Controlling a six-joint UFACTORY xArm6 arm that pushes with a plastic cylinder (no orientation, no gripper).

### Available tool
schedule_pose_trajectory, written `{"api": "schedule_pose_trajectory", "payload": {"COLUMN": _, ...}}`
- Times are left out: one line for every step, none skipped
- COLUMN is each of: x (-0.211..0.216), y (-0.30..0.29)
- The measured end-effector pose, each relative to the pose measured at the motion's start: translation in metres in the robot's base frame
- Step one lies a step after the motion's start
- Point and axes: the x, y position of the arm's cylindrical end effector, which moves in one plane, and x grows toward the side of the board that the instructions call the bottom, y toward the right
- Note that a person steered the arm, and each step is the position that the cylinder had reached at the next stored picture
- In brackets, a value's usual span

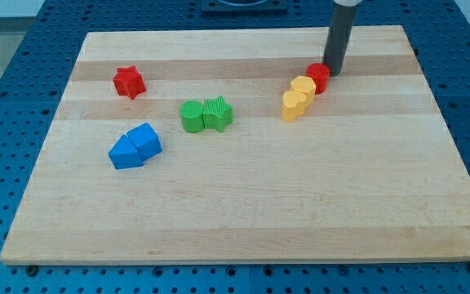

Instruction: Slide the red circle to the right of the red star

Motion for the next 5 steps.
{"api": "schedule_pose_trajectory", "payload": {"x": 0.002, "y": -0.004}}
{"api": "schedule_pose_trajectory", "payload": {"x": 0.01, "y": 0.03}}
{"api": "schedule_pose_trajectory", "payload": {"x": 0.029, "y": 0.038}}
{"api": "schedule_pose_trajectory", "payload": {"x": 0.031, "y": 0.019}}
{"api": "schedule_pose_trajectory", "payload": {"x": 0.031, "y": -0.008}}
